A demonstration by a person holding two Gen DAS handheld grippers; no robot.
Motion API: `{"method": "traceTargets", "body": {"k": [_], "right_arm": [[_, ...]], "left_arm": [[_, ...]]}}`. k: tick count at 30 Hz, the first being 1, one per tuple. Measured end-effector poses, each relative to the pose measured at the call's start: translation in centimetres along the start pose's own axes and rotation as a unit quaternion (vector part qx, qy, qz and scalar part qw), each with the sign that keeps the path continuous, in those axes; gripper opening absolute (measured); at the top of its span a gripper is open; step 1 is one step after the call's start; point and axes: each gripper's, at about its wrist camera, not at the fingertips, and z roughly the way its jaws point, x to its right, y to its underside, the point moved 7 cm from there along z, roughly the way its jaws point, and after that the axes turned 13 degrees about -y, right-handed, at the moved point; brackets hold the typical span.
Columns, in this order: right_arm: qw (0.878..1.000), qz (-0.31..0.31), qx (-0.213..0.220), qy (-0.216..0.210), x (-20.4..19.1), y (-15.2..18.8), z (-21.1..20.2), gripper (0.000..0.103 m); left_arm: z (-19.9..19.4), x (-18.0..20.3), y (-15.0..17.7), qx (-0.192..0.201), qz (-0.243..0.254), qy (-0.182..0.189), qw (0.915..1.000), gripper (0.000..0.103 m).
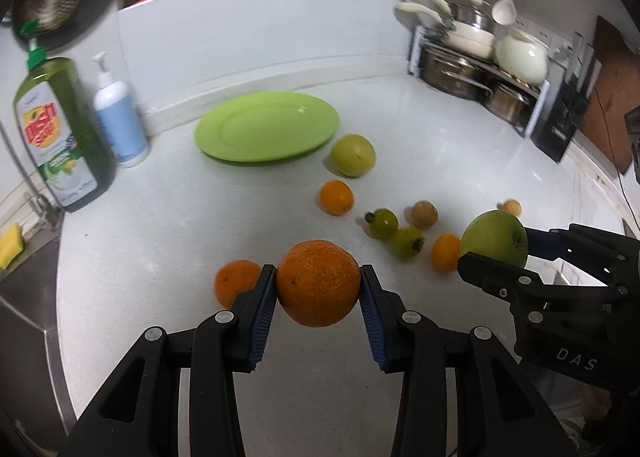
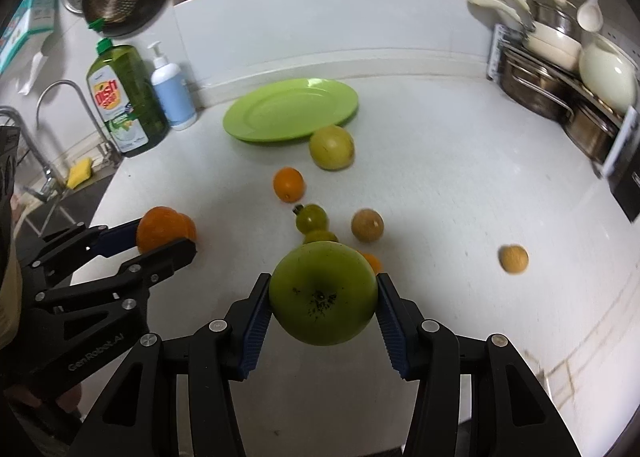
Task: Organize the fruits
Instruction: 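Carry the green apple and orange toward the green plate with both grippers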
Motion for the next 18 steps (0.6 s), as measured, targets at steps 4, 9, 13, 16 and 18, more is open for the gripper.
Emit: {"method": "traceTargets", "body": {"k": [4,9,13,16,18], "right_arm": [[1.000,-0.023,0.009,-0.017,0.3,-1.4,-0.3,0.051],[0.998,-0.054,0.024,-0.033,0.7,-3.6,-1.1,0.051],[0.996,-0.069,0.034,-0.051,1.0,-5.1,-1.5,0.051],[0.994,-0.077,0.034,-0.064,1.2,-6.2,-1.4,0.051],[0.994,-0.084,0.034,-0.069,1.5,-6.8,-1.4,0.051]], "left_arm": [[-0.7,-0.3,-0.7,0.008,-0.022,-0.024,0.9994,0.041],[-1.8,-0.2,-2.2,0.025,-0.045,-0.047,0.9975,0.041],[-2.5,-0.1,-3.7,0.044,-0.053,-0.070,0.9952,0.041],[-2.8,-0.2,-4.6,0.052,-0.060,-0.080,0.9936,0.041],[-2.9,-0.2,-5.4,0.057,-0.062,-0.086,0.9927,0.041]]}}
